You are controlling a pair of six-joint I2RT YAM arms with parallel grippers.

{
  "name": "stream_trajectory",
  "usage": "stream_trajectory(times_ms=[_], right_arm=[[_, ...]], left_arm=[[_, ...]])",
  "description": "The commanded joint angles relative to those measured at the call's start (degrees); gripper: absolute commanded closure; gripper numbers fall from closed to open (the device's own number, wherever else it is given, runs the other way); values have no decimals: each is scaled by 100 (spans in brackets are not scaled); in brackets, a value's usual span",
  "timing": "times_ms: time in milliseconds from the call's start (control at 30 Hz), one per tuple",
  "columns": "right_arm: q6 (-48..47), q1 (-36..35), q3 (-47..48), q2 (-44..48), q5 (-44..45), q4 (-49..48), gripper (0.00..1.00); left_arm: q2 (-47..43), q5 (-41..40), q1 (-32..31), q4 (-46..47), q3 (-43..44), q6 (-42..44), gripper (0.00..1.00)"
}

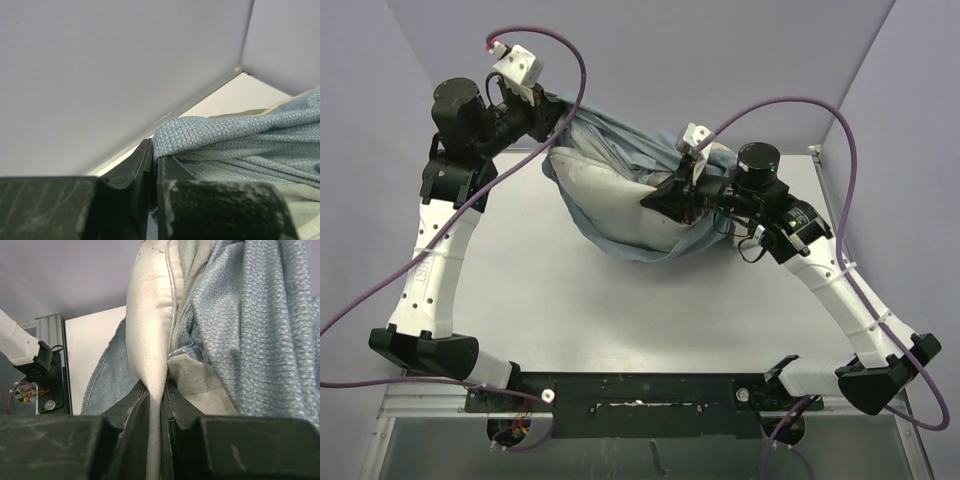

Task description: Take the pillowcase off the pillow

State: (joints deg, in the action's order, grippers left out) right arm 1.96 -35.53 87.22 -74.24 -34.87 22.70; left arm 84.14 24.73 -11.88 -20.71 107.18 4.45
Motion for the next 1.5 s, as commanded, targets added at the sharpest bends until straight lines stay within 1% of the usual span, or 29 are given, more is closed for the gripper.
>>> stream_trajectory(times_ms=[0,67,167,300,367,400,433,533,567,600,633,733,767,833,900,967,1033,1100,1133,1167,1200,1233,1267,1300,1367,1400,1467], right_arm=[[518,105,-208,700,-1253,67,100],[751,164,-216,786,-1495,-283,100],[1153,193,-144,849,-1735,-838,100],[1669,382,-39,886,-1661,-1581,100],[1933,581,-26,908,-1423,-1916,100],[2060,718,-36,902,-1279,-2095,100],[2166,842,-23,877,-1111,-2184,100],[2354,1239,171,641,-490,-1960,100],[2452,1374,206,551,-434,-1886,100],[2571,1515,222,451,-481,-1888,100],[2675,1675,241,367,-564,-1892,100],[2783,1834,247,196,-719,-1892,100],[2777,1841,266,146,-749,-1894,100],[2776,1835,345,6,-845,-1871,100],[2796,1756,430,-175,-963,-1847,100],[2621,1527,465,-257,-867,-1736,100],[2161,1141,549,-344,-730,-1443,100],[1850,750,672,-461,-642,-1099,100],[1754,601,725,-515,-591,-991,100],[1718,452,734,-563,-506,-928,100],[1705,368,735,-606,-423,-909,100],[1715,302,731,-650,-357,-903,100],[1722,252,728,-686,-305,-907,100],[1728,197,731,-721,-236,-911,100],[1721,121,761,-762,-93,-880,100],[1720,107,777,-774,-61,-855,100],[1706,95,775,-757,-38,-845,100]], left_arm=[[-107,-967,472,839,-136,65,100],[-142,-774,467,679,-374,17,100],[-103,-289,476,229,-486,-161,100],[-44,344,461,-336,-606,-195,99],[-38,497,465,-536,-705,-126,88],[-50,532,470,-602,-793,-91,79],[-81,577,506,-639,-885,-74,67],[-211,1031,655,-952,-1019,163,37],[-270,1365,746,-1134,-950,297,27],[-345,1723,874,-1305,-823,451,12],[-454,2078,1116,-1409,-683,614,4],[-799,3138,1905,-1397,-540,902,2],[-864,3534,2129,-1526,-437,1096,2],[-942,4068,2436,-1836,-257,1443,2],[-1038,4458,2547,-2045,-154,1773,2],[-1190,4838,2519,-2079,-180,2003,2],[-1377,5013,2272,-1900,-256,1993,2],[-1423,4746,1722,-2073,-155,2266,2],[-1381,4427,1359,-2254,-60,2497,2],[-1298,4066,826,-2487,38,2778,2],[-1201,3689,447,-2555,111,2888,2],[-1056,3426,202,-2674,256,2855,2],[-835,3356,62,-3026,500,2845,2],[-575,3339,-94,-3568,842,3054,2],[-156,2936,-520,-4624,1497,3798,2],[-84,2679,-637,-4934,1534,4367,2],[-185,2438,-675,-4985,1265,4668,2]])
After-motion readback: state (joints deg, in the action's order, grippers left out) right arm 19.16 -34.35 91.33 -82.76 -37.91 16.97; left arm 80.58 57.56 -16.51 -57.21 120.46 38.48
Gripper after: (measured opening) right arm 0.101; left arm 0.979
